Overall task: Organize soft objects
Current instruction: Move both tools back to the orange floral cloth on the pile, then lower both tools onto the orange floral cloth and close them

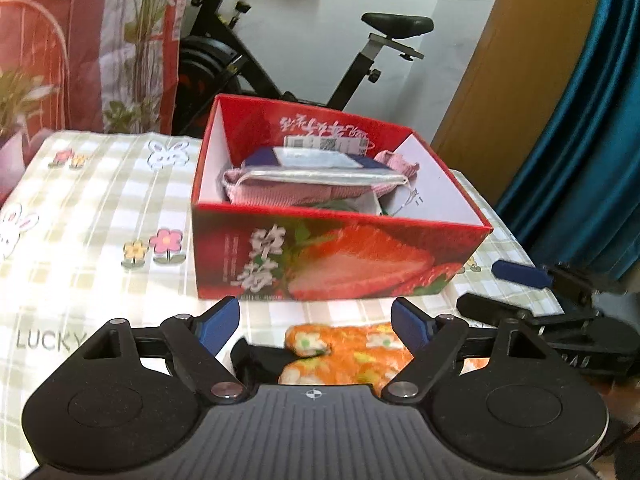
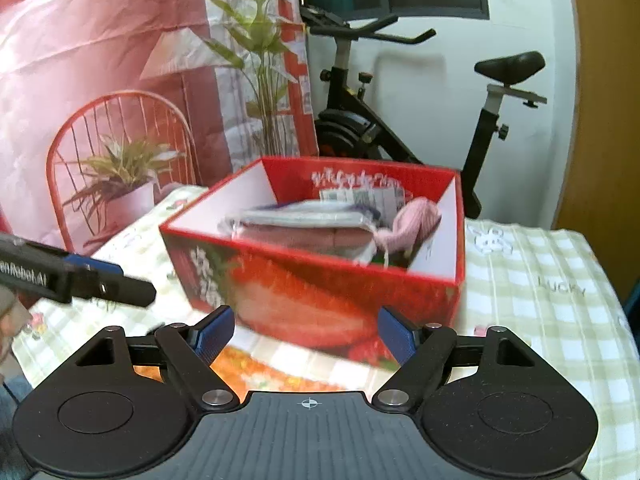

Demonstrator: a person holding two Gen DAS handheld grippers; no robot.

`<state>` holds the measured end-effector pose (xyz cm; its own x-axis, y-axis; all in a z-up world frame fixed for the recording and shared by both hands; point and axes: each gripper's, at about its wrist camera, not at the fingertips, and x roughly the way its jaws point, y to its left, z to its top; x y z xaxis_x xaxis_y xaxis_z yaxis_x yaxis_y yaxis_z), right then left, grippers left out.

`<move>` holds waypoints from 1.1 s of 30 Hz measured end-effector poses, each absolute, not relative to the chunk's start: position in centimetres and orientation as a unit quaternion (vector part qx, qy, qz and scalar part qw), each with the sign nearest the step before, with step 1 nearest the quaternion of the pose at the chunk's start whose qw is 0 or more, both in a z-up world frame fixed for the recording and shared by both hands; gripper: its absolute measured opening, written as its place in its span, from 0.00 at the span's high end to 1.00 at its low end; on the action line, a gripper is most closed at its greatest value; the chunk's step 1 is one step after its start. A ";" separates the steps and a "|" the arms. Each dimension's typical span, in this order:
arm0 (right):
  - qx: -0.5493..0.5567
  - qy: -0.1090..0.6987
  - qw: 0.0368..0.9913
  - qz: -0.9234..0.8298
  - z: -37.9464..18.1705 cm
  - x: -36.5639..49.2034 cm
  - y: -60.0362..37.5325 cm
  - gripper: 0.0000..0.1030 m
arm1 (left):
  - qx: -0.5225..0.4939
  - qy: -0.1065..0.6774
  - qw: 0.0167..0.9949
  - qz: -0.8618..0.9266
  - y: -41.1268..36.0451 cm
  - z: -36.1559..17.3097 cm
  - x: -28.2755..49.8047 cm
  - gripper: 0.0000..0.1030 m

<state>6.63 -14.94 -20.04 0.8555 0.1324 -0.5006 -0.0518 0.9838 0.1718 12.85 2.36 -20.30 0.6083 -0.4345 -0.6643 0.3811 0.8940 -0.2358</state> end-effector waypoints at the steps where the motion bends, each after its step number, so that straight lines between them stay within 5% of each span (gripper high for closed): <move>1: 0.076 0.268 0.959 0.049 -20.5 6.5 -14.7 0.27 | -0.035 0.382 0.895 -0.227 2.4 -20.6 12.8 0.20; 14: 0.080 0.323 0.941 0.060 -26.2 5.1 -11.9 0.33 | -0.019 0.427 0.870 -0.245 0.5 -26.0 10.7 0.44; 33: 0.062 0.296 0.951 0.069 -27.4 3.6 -12.0 0.35 | -0.025 0.449 0.857 -0.253 1.4 -29.7 10.3 0.46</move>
